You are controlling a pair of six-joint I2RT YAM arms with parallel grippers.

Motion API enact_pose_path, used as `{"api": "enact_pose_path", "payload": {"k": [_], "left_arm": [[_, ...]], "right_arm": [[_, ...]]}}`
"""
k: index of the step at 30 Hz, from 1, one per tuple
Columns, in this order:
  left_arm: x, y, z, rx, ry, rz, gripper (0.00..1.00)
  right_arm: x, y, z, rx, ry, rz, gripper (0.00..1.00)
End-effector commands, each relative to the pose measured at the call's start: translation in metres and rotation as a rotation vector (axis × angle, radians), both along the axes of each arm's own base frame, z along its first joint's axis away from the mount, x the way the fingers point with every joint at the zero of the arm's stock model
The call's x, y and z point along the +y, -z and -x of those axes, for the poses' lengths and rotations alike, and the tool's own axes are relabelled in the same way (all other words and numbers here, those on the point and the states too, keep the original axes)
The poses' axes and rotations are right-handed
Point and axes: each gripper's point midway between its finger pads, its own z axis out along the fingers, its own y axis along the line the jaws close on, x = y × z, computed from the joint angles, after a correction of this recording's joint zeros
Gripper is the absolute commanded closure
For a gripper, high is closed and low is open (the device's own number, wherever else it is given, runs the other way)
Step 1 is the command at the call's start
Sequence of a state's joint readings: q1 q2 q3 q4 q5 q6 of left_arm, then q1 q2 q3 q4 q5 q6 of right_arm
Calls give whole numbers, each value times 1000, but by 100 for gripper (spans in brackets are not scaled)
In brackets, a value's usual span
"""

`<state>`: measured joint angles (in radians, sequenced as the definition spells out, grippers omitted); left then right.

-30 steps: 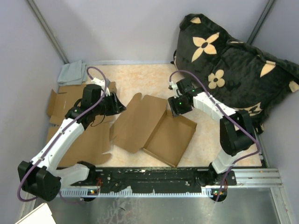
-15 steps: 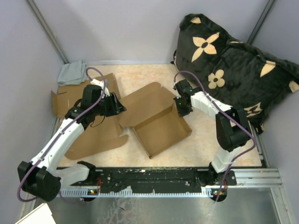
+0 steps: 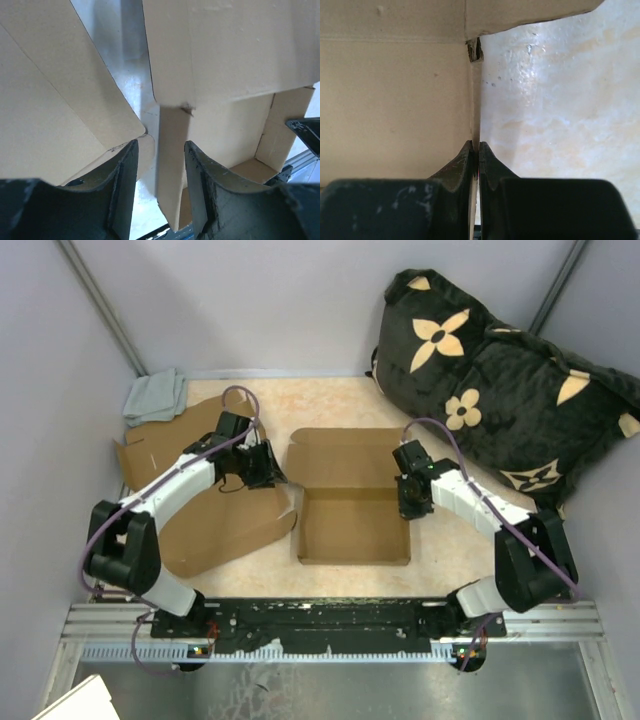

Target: Fold the paper box

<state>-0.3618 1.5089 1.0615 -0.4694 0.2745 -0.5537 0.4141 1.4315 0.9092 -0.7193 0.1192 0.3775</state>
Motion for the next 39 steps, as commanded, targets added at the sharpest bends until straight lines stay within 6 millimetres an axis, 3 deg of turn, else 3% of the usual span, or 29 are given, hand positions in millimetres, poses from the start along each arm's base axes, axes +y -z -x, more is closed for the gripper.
{"api": "enact_pose_path", "payload": {"k": [1,7,15,16,21,25,26,30,35,39], "left_arm": [[2,9,0,60,48,-39,53],[31,58,49,175,33,-135,53],[73,100,120,348,-12,-241,54],[79,98,121,341,-38,-274,55],[98,60,110,296,-121,-332,56],[105,30,110,243,-194,-318,56],[101,20,108,219,-206,-287,56],[58,-33,55,-28,-205,-18,58],[39,-56,14,-31,-170,12,59],[36,-64,-4,-50,-138,-19,59]], "right_arm": [[-21,-3,14,0,71,70,100],[-30,-20,-4,-53,121,70,100],[-25,-56,-46,-140,114,41,100],[-25,-59,-51,-149,106,44,100],[-18,-66,-76,-191,35,56,100],[-12,-58,-94,-216,-41,64,99],[-12,-54,-97,-210,-50,72,99],[-16,-38,-108,-195,-56,121,100],[22,-38,-140,-324,-184,85,100],[64,-42,-148,-354,-339,81,100]]}}
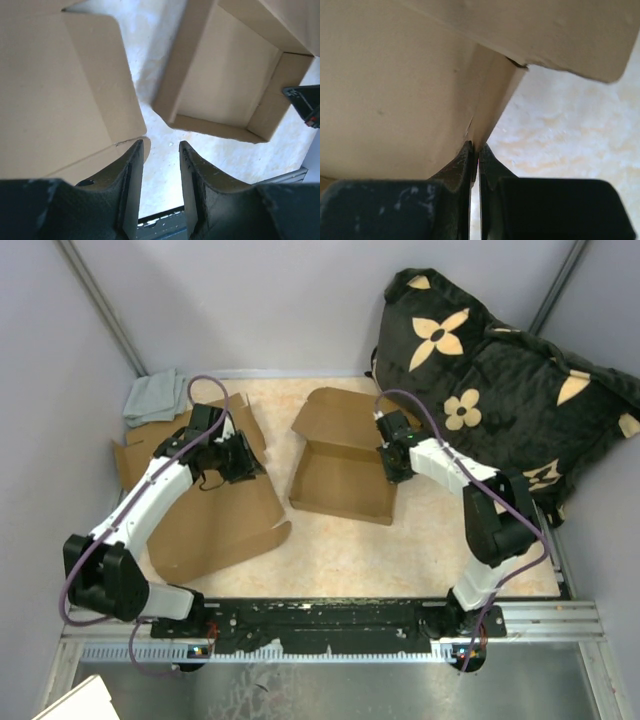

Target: Fold the paper box

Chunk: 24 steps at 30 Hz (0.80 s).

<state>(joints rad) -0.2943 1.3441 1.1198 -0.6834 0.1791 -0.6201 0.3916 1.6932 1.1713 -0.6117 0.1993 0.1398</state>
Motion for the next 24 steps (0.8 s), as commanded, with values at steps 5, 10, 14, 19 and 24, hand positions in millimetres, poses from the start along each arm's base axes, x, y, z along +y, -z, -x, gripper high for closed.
{"api": "enact_pose_path", "payload": {"k": [5,10,14,19,24], "left_arm": [[-3,-28,-38,-125,5,-12,58],[-7,-31,-53,-153,-8,-2,57],[-9,-28,-65,-150,10,-22,57],[-14,-21,-74,-134,48,-38,57],[-10,-10,-73,-94,55,-68,56]], "right_arm": [[93,-29,-15,-184,-348,-93,100],[94,-32,33,-175,-449,-150,100],[73,-35,47,-197,-412,-114,100],[47,-7,43,-52,-211,-35,100],[48,25,43,82,25,-83,100]]}}
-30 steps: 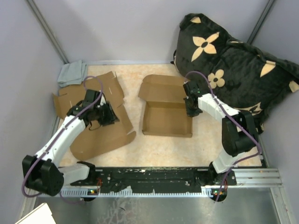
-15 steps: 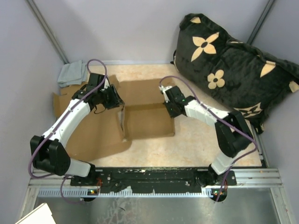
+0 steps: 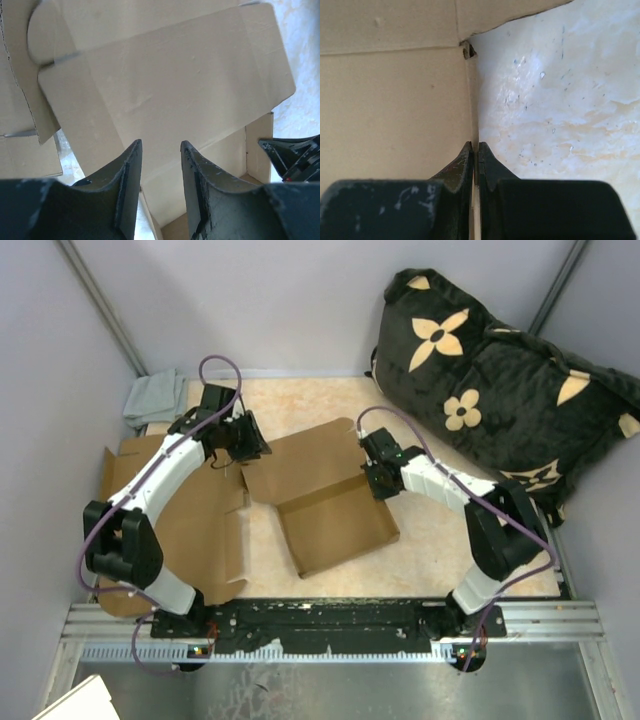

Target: Fold the paper box

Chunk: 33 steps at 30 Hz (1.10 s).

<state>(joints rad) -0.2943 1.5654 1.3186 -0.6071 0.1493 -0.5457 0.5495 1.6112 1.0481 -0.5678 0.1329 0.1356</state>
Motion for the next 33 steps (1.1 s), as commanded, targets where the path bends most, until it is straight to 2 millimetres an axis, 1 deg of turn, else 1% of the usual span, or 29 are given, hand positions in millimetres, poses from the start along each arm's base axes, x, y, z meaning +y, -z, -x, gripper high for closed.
{"api": "enact_pose_path", "payload": {"k": [1,3,5,8,9,10,11,14,17,19,20,21,22,25,28,30,31,33], "left_arm": [[3,-2,-3,1,17,-25,56],[5,3,2,25,14,-36,56],[7,10,5,42,11,-47,56],[12,18,6,60,1,-71,56],[14,20,5,62,-6,-84,56],[17,23,2,56,-8,-101,55],[19,27,-1,56,-12,-116,55],[20,45,-13,78,-9,-144,55],[21,64,-21,141,-7,-175,55],[20,72,-27,159,-4,-185,55],[19,71,-31,150,-1,-183,55],[19,69,-36,136,1,-181,55],[18,63,-41,116,2,-176,55],[19,49,-57,65,0,-176,55],[23,46,-68,52,-4,-182,55],[27,48,-74,60,-12,-182,55],[28,50,-77,63,-8,-176,55],[30,53,-85,66,-6,-165,55]], "right_arm": [[-1,19,-5,73,249,-41,100],[3,21,-5,84,297,-70,100],[5,18,-5,85,326,-92,100],[4,13,-2,71,348,-103,100],[2,14,0,64,346,-96,100],[1,5,1,40,347,-114,100],[1,2,2,35,343,-119,100],[-1,0,9,41,332,-124,100],[-1,0,13,47,327,-132,99],[3,-1,14,53,306,-151,86],[5,-4,13,49,295,-159,73],[5,-7,12,44,290,-161,58],[5,-12,10,34,284,-162,50],[-3,-34,3,-2,290,-163,39],[-18,-64,-10,-44,323,-198,29],[-31,-83,-27,-76,348,-229,24],[-37,-90,-35,-77,355,-250,21],[-45,-109,-61,-105,349,-293,20]]}}
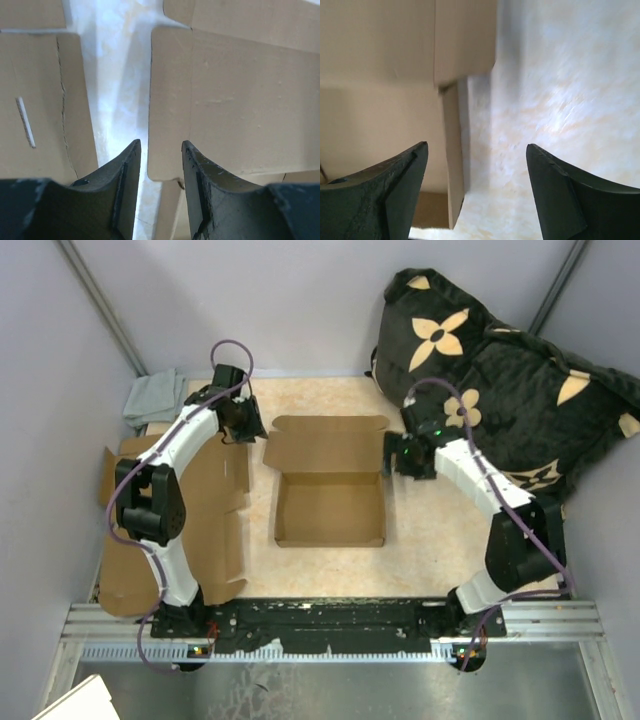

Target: Fold the paper box

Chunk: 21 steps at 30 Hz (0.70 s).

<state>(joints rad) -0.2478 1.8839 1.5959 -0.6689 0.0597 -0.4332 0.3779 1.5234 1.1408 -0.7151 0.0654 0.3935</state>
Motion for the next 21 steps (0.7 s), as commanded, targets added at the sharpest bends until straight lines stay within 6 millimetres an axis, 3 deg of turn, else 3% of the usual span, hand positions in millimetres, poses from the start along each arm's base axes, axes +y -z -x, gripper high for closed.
{"api": "enact_pose_path", "payload": {"k": [1,2,5,9,21], "left_arm": [[9,15,-17,18,9,-2,55],[9,17,-21,19,16,6,55],[9,26,-34,39,36,23,55],[7,35,-47,76,67,53,56],[-13,53,-62,86,113,179,57]], "right_arm": [[-15,-60,-56,-139,-18,-91,20],[-15,-67,-71,-151,-34,-100,20],[-15,-48,-102,-68,-67,-79,26],[-14,-25,-124,-13,-62,-71,31],[4,26,-129,90,-87,-153,33]]}}
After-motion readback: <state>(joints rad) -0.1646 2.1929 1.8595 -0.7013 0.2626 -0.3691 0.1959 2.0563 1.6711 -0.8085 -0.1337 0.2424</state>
